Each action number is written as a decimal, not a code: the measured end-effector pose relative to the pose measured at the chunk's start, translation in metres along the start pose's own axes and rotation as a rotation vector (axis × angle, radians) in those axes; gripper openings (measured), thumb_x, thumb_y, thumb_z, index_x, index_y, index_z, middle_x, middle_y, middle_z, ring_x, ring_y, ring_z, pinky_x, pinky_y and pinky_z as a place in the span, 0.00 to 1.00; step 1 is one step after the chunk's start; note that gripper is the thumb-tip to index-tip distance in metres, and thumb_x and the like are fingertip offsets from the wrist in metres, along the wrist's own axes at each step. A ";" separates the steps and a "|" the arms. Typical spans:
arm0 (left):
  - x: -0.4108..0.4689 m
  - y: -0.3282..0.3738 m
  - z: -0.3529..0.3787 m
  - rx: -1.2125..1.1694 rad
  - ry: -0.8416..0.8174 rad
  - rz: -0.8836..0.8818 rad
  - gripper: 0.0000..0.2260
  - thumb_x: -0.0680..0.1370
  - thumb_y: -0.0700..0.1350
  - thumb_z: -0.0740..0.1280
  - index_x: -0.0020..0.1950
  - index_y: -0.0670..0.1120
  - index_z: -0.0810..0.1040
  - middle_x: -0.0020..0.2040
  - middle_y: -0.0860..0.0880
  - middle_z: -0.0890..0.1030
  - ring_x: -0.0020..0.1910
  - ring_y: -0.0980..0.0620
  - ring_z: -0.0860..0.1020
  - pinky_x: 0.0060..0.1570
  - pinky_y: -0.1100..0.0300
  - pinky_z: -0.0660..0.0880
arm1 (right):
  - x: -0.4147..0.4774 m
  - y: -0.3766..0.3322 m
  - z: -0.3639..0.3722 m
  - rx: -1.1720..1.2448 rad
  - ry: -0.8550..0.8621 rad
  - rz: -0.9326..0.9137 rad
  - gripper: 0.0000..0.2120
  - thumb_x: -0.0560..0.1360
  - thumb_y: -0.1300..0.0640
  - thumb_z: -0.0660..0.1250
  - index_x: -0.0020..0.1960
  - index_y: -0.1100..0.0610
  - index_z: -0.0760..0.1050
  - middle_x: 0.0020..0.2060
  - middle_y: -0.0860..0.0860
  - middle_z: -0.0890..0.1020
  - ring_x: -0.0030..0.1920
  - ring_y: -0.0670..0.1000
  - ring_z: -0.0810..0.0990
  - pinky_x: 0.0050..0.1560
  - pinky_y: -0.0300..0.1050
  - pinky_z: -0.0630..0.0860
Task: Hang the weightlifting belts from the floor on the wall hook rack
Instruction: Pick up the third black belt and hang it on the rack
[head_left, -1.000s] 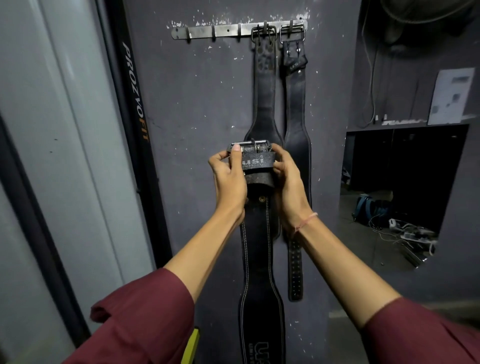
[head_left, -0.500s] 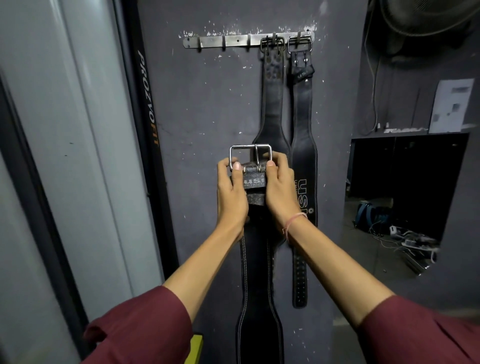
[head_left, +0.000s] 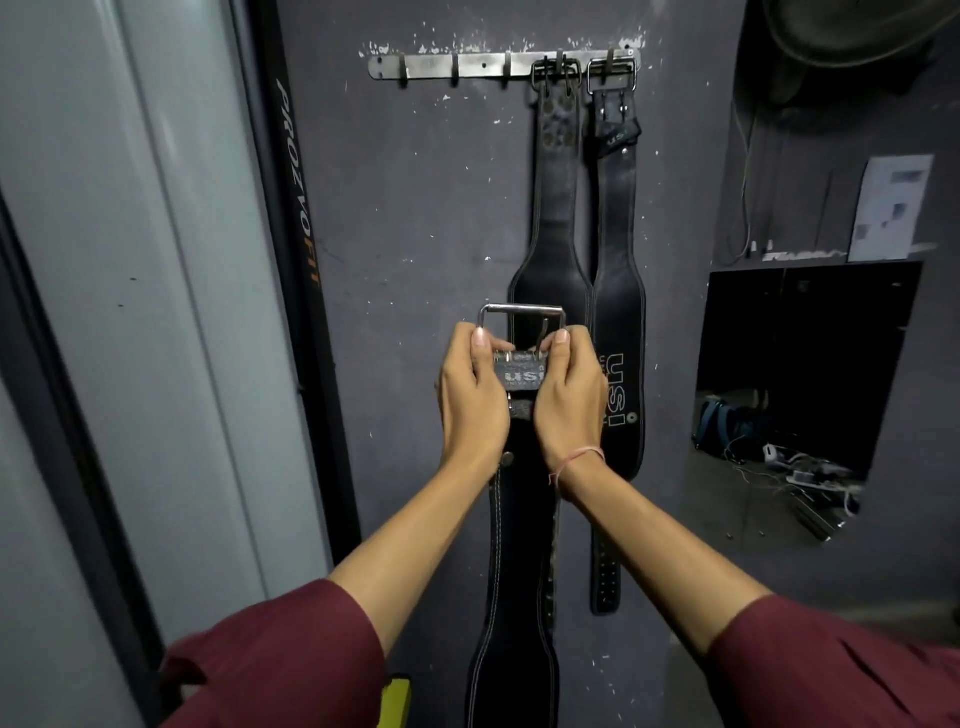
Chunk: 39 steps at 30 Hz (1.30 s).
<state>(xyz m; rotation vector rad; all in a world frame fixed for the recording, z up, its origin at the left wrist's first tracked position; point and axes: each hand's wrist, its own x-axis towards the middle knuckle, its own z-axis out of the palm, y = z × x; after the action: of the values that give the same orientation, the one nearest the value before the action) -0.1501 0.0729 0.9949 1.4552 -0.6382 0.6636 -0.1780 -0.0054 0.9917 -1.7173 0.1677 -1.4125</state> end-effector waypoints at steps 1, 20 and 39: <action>0.006 -0.002 0.003 -0.001 0.023 0.019 0.15 0.86 0.46 0.53 0.47 0.41 0.74 0.43 0.48 0.81 0.38 0.60 0.74 0.39 0.70 0.68 | 0.006 0.001 0.003 -0.055 -0.015 -0.007 0.14 0.84 0.52 0.51 0.45 0.56 0.70 0.34 0.47 0.75 0.36 0.47 0.73 0.37 0.46 0.66; 0.290 -0.019 0.135 0.194 0.303 0.232 0.16 0.85 0.46 0.51 0.43 0.42 0.72 0.34 0.49 0.73 0.41 0.44 0.73 0.38 0.58 0.61 | 0.300 0.027 0.119 0.177 0.028 -0.241 0.14 0.82 0.58 0.55 0.39 0.58 0.67 0.30 0.50 0.72 0.30 0.50 0.66 0.34 0.44 0.51; 0.489 -0.002 0.195 0.215 0.282 -0.016 0.14 0.81 0.43 0.57 0.57 0.39 0.80 0.59 0.38 0.80 0.60 0.40 0.78 0.59 0.52 0.76 | 0.487 -0.001 0.180 0.018 -0.011 -0.147 0.12 0.78 0.61 0.59 0.53 0.67 0.77 0.56 0.63 0.80 0.57 0.64 0.79 0.46 0.48 0.73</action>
<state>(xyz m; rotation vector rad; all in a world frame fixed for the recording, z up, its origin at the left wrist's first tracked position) 0.1814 -0.1124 1.3603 1.5255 -0.3425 0.9275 0.1411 -0.1988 1.3531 -1.7522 0.0226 -1.5062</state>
